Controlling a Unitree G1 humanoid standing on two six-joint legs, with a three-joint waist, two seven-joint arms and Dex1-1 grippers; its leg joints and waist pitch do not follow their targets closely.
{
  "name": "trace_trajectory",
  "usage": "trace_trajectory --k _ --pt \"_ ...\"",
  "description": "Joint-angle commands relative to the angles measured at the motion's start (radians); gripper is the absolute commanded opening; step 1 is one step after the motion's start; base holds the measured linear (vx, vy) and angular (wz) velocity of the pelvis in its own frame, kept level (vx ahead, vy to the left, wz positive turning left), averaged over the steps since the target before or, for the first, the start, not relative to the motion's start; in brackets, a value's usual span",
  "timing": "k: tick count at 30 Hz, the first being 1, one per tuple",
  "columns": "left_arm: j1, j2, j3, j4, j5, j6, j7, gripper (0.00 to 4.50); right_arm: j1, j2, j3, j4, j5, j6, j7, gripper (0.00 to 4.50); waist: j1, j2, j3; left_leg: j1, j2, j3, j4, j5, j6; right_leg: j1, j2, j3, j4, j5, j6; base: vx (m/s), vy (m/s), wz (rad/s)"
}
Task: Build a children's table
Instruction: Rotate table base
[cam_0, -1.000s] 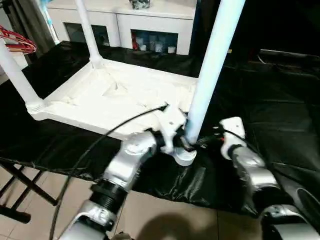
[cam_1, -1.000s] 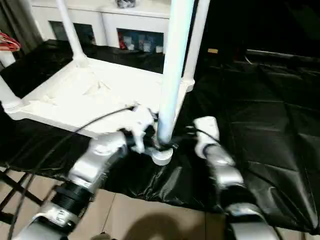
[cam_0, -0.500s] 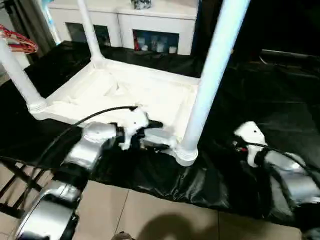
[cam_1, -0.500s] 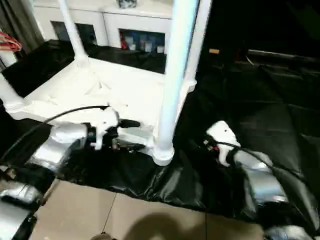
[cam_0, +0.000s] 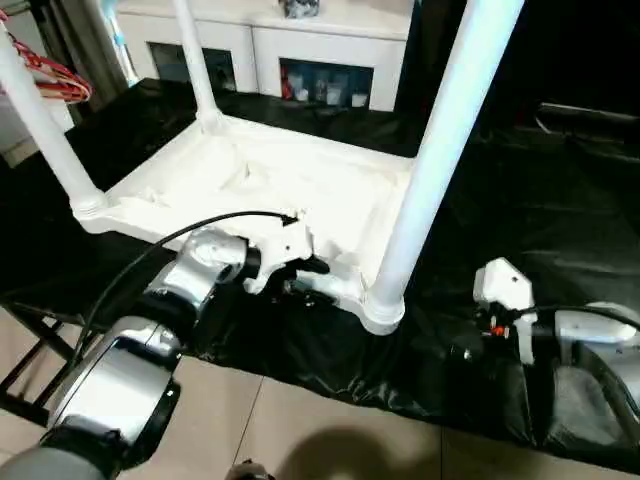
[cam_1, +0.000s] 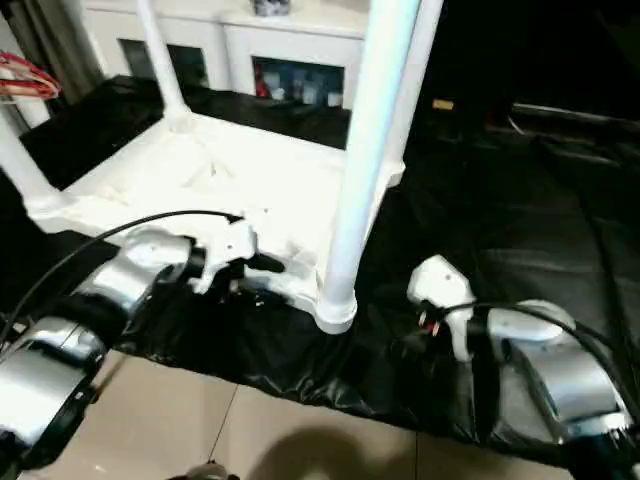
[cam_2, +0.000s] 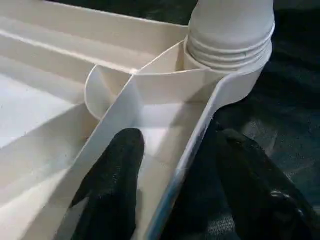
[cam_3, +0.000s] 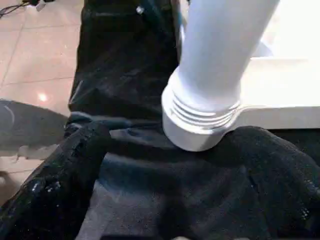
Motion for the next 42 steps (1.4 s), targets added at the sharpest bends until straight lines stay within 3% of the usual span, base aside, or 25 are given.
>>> trace_trajectory --k 1,3,7,8,11,14,16,20,29,33,38,41,42 --pt "-0.018 -0.001 -0.012 0.015 0.016 -0.008 -0.010 2.29 -0.002 -0.014 0.001 -0.023 0.014 0.015 0.002 4.50 0.006 -0.012 -0.070 -0.009 0.004 0.006 -0.063 -0.149 0.053 0.070 -0.044 0.037 -0.076 -0.196 -0.171 0.000 0.000 0.00" --pt "-0.033 -0.012 -0.018 0.044 0.030 -0.011 -0.006 2.01 0.005 -0.022 0.000 -0.032 0.012 0.024 -0.002 4.50 0.008 -0.006 -0.070 -0.008 0.004 0.006 -0.062 -0.150 0.049 0.069 -0.042 0.037 -0.077 -0.181 -0.174 0.000 0.000 0.00" --pt "-0.049 -0.025 -0.022 0.079 0.047 -0.019 -0.002 1.87 0.013 -0.031 0.000 -0.047 0.008 0.043 -0.008 4.50 0.014 -0.008 -0.071 -0.010 0.004 0.003 -0.061 -0.137 0.049 0.074 -0.042 0.037 -0.072 -0.143 -0.180 0.000 0.000 0.00" --pt "-0.050 -0.026 -0.022 0.083 0.049 -0.021 -0.001 1.60 0.013 -0.031 0.000 -0.047 0.008 0.044 -0.008 4.50 0.015 -0.008 -0.072 -0.011 0.003 0.003 -0.061 -0.135 0.049 0.074 -0.043 0.036 -0.071 -0.140 -0.180 0.000 0.000 0.00" --pt "-0.071 -0.044 -0.038 0.134 0.093 -0.048 0.035 1.55 0.019 -0.034 0.002 -0.066 0.005 0.068 -0.010 4.50 0.017 -0.002 -0.073 -0.010 0.004 0.003 -0.060 -0.141 0.046 0.074 -0.044 0.036 -0.072 -0.132 -0.184 0.000 0.000 0.00" --pt "-0.078 -0.051 -0.046 0.146 0.113 -0.061 0.064 1.38 0.020 -0.034 0.002 -0.070 0.002 0.073 -0.011 4.50 0.016 -0.006 -0.072 -0.011 0.002 0.002 -0.061 -0.144 0.045 0.076 -0.043 0.036 -0.074 -0.144 -0.176 0.000 0.000 0.00" --pt "-0.088 -0.061 -0.059 0.161 0.137 -0.068 0.075 1.15 0.017 -0.034 0.004 -0.069 0.000 0.073 -0.012 4.50 0.017 -0.002 -0.071 -0.008 0.003 0.002 -0.063 -0.155 0.044 0.073 -0.043 0.035 -0.079 -0.165 -0.173 0.000 0.000 0.00" --pt "-0.102 -0.064 -0.083 0.175 0.167 -0.069 0.047 0.86 0.016 -0.037 0.005 -0.070 -0.005 0.073 -0.017 4.50 0.017 -0.004 -0.069 -0.009 0.003 0.001 -0.064 -0.161 0.041 0.076 -0.045 0.036 -0.081 -0.189 -0.166 0.000 0.000 0.00" --pt "-0.156 -0.072 -0.057 0.211 0.155 0.129 -0.137 0.29 0.011 -0.039 -0.002 -0.053 -0.021 0.058 -0.023 4.50 0.007 -0.005 -0.071 -0.011 0.000 0.002 -0.060 -0.126 0.053 0.079 -0.044 0.035 -0.073 -0.120 -0.206 0.000 0.000 0.00" --pt "-0.140 -0.070 -0.033 0.210 0.139 0.170 -0.083 0.13 0.011 -0.031 0.002 -0.042 -0.034 0.041 -0.037 4.50 0.006 -0.008 -0.068 -0.011 0.001 0.003 -0.062 -0.142 0.061 0.079 -0.045 0.034 -0.078 -0.150 -0.211 0.000 0.000 0.00" --pt "-0.098 -0.058 -0.018 0.180 0.149 0.139 0.019 0.01 0.005 -0.019 0.002 -0.027 -0.048 0.027 -0.061 4.50 0.003 -0.012 -0.067 -0.010 0.000 0.002 -0.064 -0.157 0.059 0.078 -0.045 0.033 -0.085 -0.225 -0.178 0.000 0.000 0.00" --pt "-0.022 -0.053 0.017 0.103 0.116 0.059 0.021 0.00 -0.002 0.001 0.000 -0.010 -0.059 0.018 -0.088 4.50 -0.001 -0.021 -0.068 -0.014 0.000 0.001 -0.066 -0.136 0.064 0.079 -0.046 0.032 -0.083 -0.221 -0.169 0.000 0.000 0.00" --pt "-0.011 -0.052 0.018 0.090 0.112 0.050 0.016 0.00 -0.003 0.004 0.000 -0.007 -0.060 0.015 -0.091 4.50 -0.005 -0.017 -0.069 -0.015 0.002 0.001 -0.066 -0.132 0.065 0.076 -0.046 0.032 -0.080 -0.206 -0.176 0.000 0.000 0.00"
